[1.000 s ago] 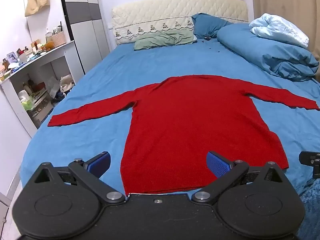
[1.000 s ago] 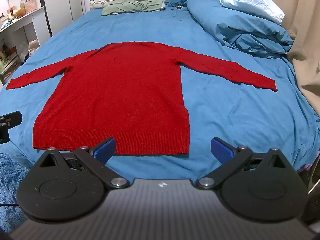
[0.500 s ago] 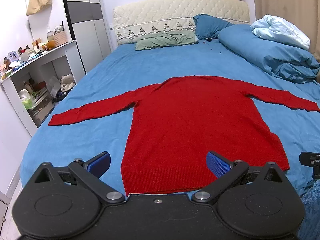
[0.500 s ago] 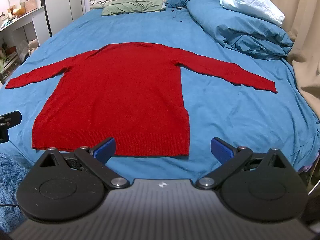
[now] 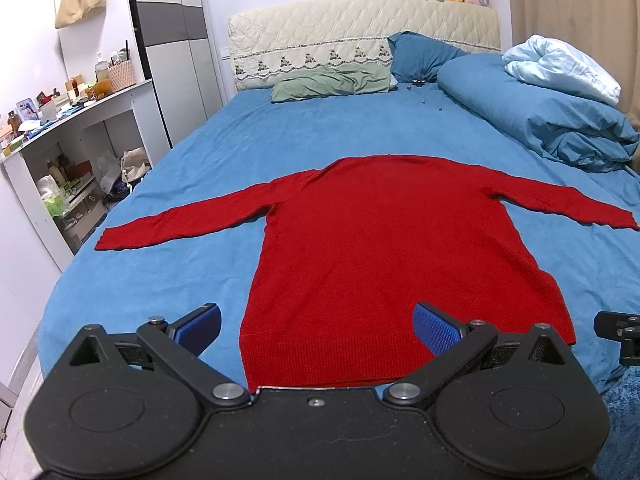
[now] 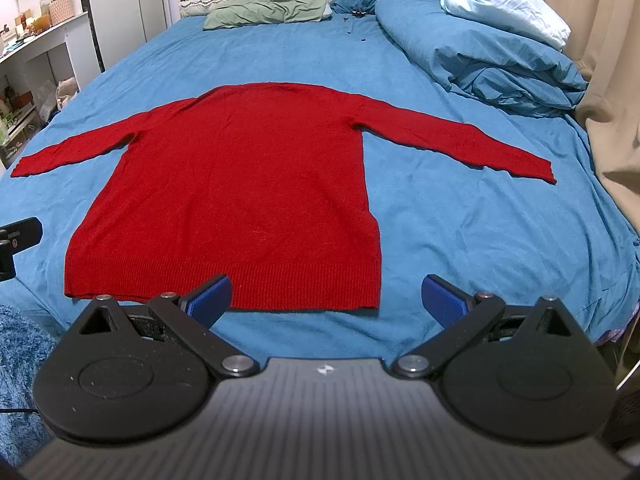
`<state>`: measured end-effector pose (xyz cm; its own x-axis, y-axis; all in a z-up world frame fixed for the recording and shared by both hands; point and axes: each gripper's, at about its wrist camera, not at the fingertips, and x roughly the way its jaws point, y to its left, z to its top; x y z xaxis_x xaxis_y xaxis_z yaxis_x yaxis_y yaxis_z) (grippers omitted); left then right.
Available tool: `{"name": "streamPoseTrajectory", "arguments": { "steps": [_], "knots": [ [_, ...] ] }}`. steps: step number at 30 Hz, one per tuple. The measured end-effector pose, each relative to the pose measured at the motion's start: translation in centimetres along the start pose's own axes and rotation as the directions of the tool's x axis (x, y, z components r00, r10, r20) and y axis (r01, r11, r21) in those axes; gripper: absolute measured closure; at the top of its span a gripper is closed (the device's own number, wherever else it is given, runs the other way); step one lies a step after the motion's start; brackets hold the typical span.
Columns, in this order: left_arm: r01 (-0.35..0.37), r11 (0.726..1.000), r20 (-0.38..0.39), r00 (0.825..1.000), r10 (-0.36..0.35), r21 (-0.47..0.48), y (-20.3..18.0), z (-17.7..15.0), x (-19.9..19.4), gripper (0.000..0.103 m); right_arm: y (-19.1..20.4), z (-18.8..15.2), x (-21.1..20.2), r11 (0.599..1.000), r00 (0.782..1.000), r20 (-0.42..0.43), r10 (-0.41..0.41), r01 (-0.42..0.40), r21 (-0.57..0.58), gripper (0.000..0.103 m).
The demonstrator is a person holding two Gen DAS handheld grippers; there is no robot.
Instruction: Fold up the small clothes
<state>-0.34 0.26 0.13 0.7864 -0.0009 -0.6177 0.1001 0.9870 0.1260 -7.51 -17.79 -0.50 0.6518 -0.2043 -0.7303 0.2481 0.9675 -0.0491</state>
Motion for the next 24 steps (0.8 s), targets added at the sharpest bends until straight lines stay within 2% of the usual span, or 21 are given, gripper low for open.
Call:
{"name": "streamPoseTrajectory", "arguments": {
  "steps": [24],
  "knots": [
    [-0.006,1.000,0.011,1.000,0.006,0.003,-0.05,-0.28,-0.32,0.000,0.07,0.04,-0.01,1.000,1.000,-0.004,0.002,-0.002,0.001,0.000]
  ]
}}
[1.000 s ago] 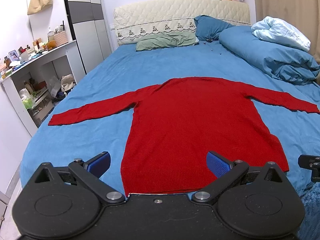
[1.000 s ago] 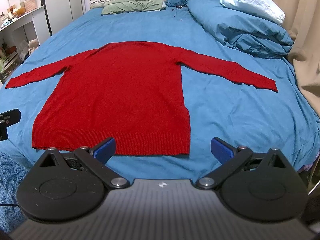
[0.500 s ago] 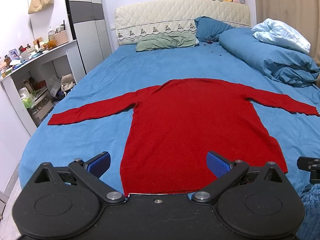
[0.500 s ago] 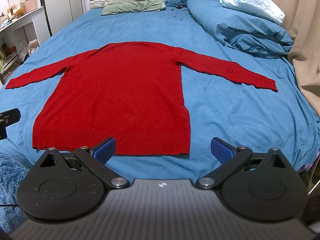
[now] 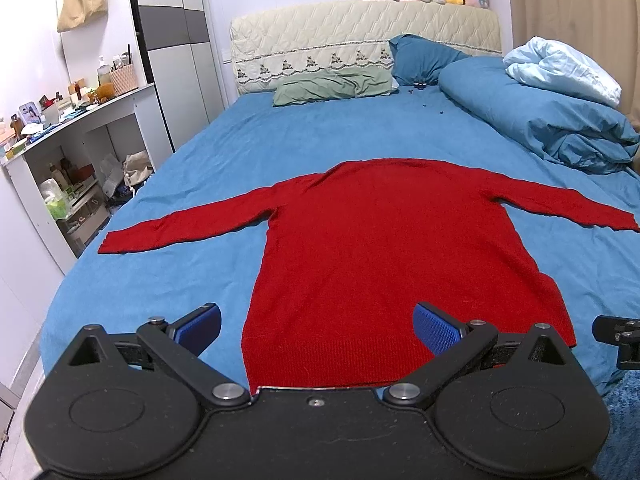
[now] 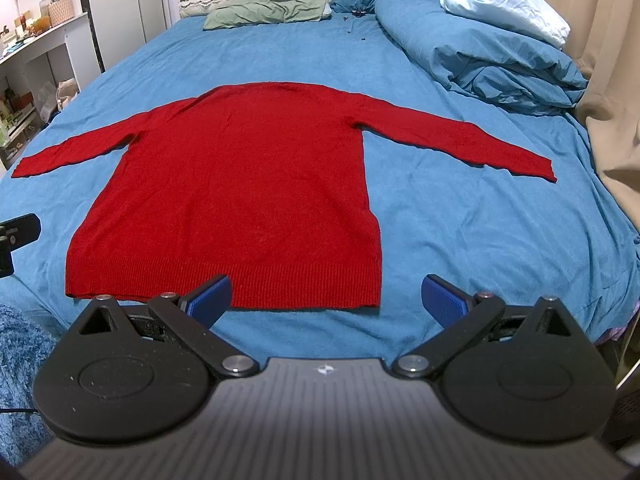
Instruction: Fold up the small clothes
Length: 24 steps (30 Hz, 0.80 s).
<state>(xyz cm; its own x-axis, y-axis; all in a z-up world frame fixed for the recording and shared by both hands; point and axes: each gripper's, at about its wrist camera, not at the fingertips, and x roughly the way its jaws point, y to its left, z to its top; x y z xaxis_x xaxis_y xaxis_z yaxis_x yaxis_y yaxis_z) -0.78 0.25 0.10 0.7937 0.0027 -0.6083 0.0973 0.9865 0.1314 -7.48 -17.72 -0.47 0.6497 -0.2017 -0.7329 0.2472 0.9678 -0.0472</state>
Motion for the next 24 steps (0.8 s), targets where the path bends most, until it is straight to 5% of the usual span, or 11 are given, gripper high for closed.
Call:
{"name": "streamPoseTrajectory", "arguments": {
  "steps": [24],
  "knots": [
    [0.010,1.000,0.001,1.000,-0.010,-0.020,0.34,0.12,-0.23,0.000,0.05,-0.01,-0.10,1.000,1.000,0.004,0.007,-0.007,-0.003,0.000]
  ]
}}
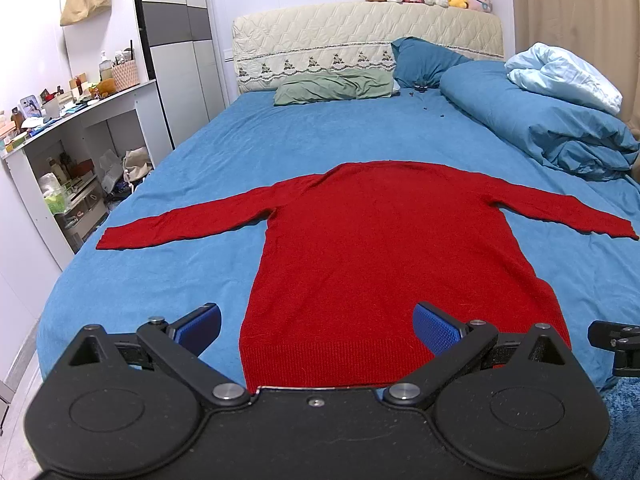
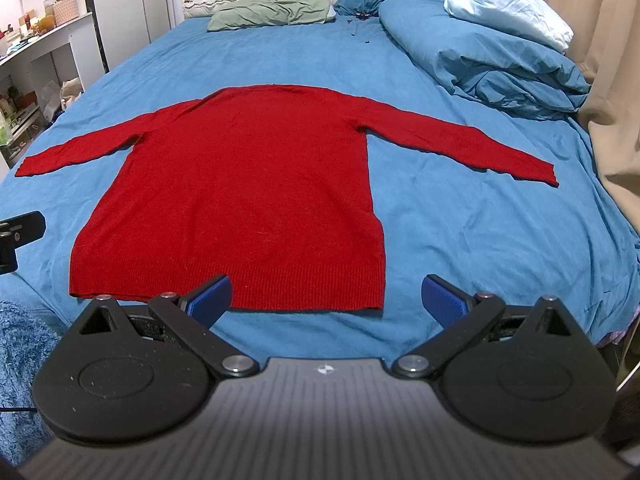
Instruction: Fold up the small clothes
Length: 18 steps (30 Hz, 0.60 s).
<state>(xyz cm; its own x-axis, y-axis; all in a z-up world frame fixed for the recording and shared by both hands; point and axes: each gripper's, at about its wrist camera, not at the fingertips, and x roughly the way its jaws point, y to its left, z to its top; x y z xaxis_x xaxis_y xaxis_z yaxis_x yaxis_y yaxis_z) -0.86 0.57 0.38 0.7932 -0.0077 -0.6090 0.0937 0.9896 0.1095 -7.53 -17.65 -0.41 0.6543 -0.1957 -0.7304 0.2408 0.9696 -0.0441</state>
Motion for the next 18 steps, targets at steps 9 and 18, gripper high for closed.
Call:
{"name": "streamPoseTrajectory", "arguments": {
  "steps": [9,18],
  "knots": [
    [-0.003,1.000,0.002,1.000,0.003,-0.004,0.16,-0.02,0.04,0.000,0.17,0.07,-0.09,1.000,1.000,-0.001,-0.001,0.001,-0.003,0.000],
    [-0.002,1.000,0.001,1.000,0.002,-0.018,0.12,0.45,-0.16,0.000,-0.04,0.52,-0.18,1.000,1.000,0.007,0.007,-0.007,-0.004,0.000]
  ]
}}
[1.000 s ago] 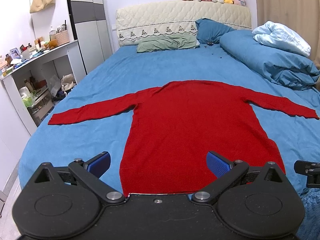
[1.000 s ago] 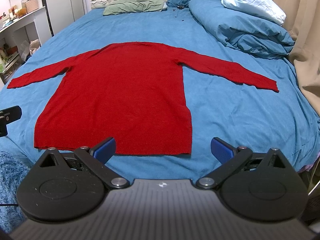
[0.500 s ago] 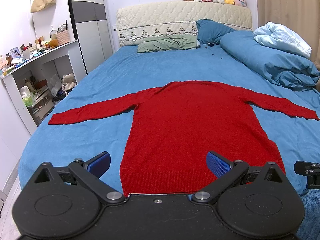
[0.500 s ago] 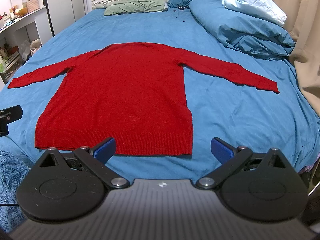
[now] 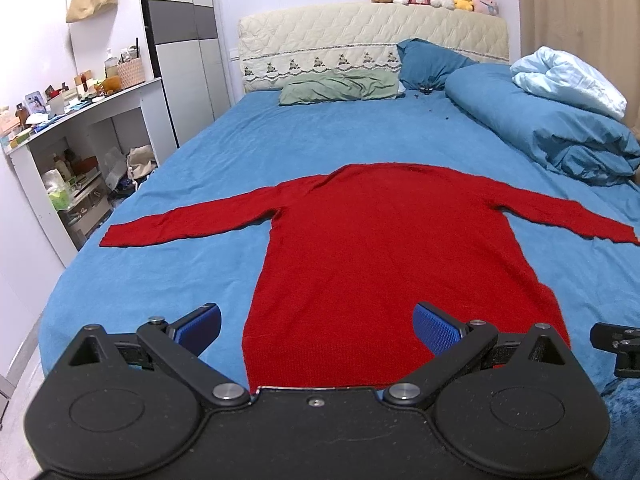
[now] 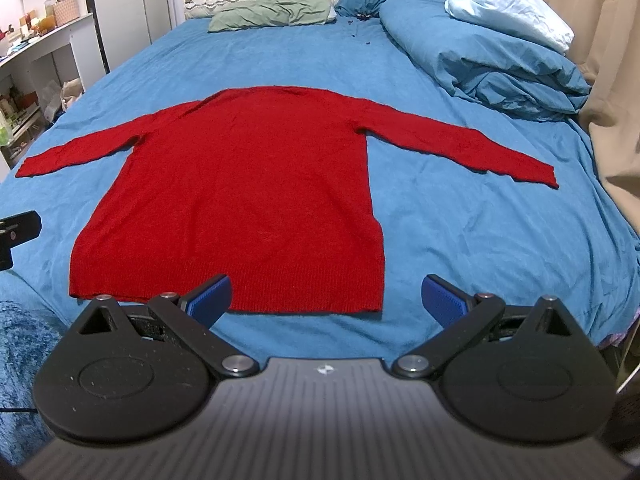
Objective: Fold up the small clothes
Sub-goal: 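Grasp the red sweater's sleeve cuff with the right gripper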
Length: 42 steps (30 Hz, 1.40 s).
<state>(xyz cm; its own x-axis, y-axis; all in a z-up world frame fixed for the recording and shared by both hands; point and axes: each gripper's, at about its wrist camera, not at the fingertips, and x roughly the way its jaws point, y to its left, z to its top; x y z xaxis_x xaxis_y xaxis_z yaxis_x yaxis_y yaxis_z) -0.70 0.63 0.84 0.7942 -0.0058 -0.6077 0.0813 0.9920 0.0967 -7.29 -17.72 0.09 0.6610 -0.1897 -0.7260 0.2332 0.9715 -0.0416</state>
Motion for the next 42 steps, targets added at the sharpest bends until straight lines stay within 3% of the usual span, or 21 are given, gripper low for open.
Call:
{"name": "streamPoseTrajectory", "arguments": {
  "steps": [6,11,14,18,22,27,32,37,39,41,42],
  "knots": [
    [0.052,0.998,0.098,0.994,-0.055,0.035,-1.7,5.4,0.3,0.000,-3.5,3.9,-0.3,0.999,0.998,0.061,-0.017,0.014,0.049,0.000],
    [0.148,0.981,0.160,0.973,-0.167,0.122,-6.3,12.3,3.5,0.000,-9.5,8.0,1.6,0.986,0.994,0.097,-0.043,0.027,0.165,0.000],
    [0.221,0.962,0.136,0.960,-0.244,0.162,-10.0,15.7,7.8,0.000,-14.2,10.1,4.3,0.959,0.993,0.091,-0.080,0.052,0.279,0.000],
    [0.332,0.928,0.043,0.938,-0.344,0.170,-15.3,18.6,15.2,0.000,-19.8,11.3,9.3,0.921,0.980,0.073,-0.184,0.146,0.361,0.000],
    [0.329,0.917,-0.024,0.943,-0.333,0.224,-21.1,19.3,22.5,0.000,-25.3,10.5,14.7,0.861,0.983,0.041,-0.182,0.139,0.489,0.000],
    [0.361,0.889,-0.090,0.933,-0.350,0.284,-25.9,18.1,30.5,0.000,-29.8,9.0,21.2,0.793,0.975,0.036,-0.221,0.158,0.589,0.000],
    [0.380,0.869,-0.157,0.925,-0.347,0.318,-29.0,16.6,36.2,0.000,-32.6,8.5,27.2,0.759,0.962,0.020,-0.272,0.201,0.620,0.001],
    [0.406,0.872,-0.195,0.911,-0.362,0.275,-31.3,16.3,40.5,0.000,-34.3,8.4,31.0,0.749,0.947,0.043,-0.318,0.223,0.624,0.015],
    [0.418,0.875,-0.220,0.903,-0.370,0.244,-31.9,16.2,41.7,0.000,-34.5,8.7,31.8,0.752,0.933,0.055,-0.356,0.251,0.610,0.031],
    [0.430,0.876,-0.248,0.892,-0.377,0.218,-32.6,16.0,42.9,0.000,-34.5,8.9,32.3,0.752,0.919,0.056,-0.391,0.283,0.595,0.041],
    [0.436,0.875,-0.261,0.887,-0.380,0.209,-32.8,15.9,43.2,0.000,-34.5,9.0,32.5,0.750,0.914,0.057,-0.402,0.293,0.592,0.051]
  ]
}}
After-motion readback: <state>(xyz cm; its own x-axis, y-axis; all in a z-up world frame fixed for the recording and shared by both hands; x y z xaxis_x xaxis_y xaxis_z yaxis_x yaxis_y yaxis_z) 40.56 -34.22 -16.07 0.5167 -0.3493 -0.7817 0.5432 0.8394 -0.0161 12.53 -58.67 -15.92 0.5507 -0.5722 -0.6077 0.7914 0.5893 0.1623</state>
